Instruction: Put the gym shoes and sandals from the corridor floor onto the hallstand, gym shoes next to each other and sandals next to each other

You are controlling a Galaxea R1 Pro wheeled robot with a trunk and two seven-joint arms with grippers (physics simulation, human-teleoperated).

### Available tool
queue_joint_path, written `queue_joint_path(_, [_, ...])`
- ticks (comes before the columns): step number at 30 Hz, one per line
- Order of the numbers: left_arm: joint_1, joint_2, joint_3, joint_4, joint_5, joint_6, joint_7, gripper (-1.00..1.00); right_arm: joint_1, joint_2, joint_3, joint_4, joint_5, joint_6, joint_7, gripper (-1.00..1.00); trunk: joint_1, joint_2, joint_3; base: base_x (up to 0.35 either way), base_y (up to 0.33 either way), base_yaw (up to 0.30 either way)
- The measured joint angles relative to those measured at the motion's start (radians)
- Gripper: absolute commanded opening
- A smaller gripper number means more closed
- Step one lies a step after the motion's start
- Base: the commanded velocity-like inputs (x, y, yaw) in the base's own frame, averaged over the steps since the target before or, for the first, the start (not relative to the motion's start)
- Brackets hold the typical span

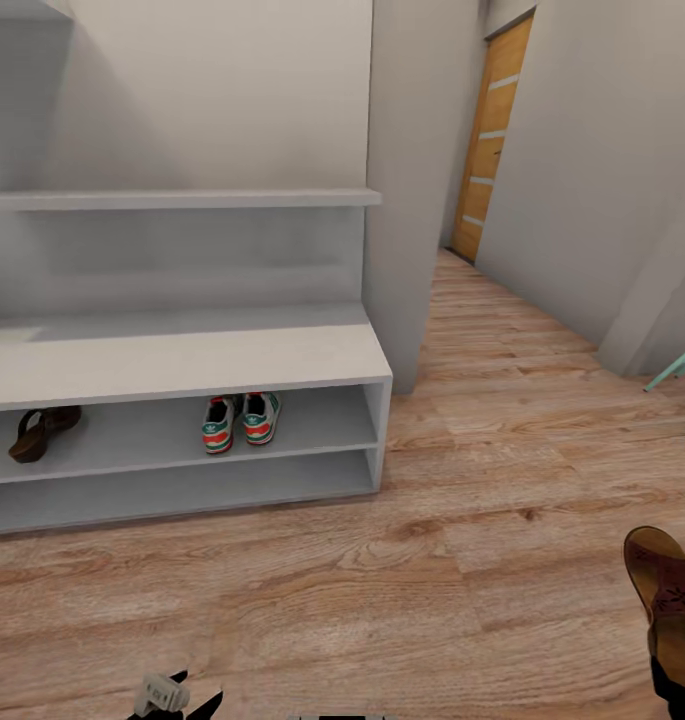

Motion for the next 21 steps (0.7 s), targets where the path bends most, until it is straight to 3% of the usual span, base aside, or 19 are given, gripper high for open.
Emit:
queue_joint_path(8, [0.002, 0.002, 0.002, -0.002, 0.005, 0.001, -0.008, 1.0, 0.0, 0.022, -0.001, -0.006, -0.002, 0.0, -0.002, -1.0, 0.0, 0.0, 0.0, 0.0, 0.025, 0.0])
queue_joint_path(21, [0.002, 0.007, 0.003, -0.014, 0.007, 0.002, -0.011, 1.0, 0.0, 0.023, -0.001, 0.003, -0.001, 0.0, -0.002, -1.0, 0.0, 0.0, 0.0, -0.041, 0.283, 0.0])
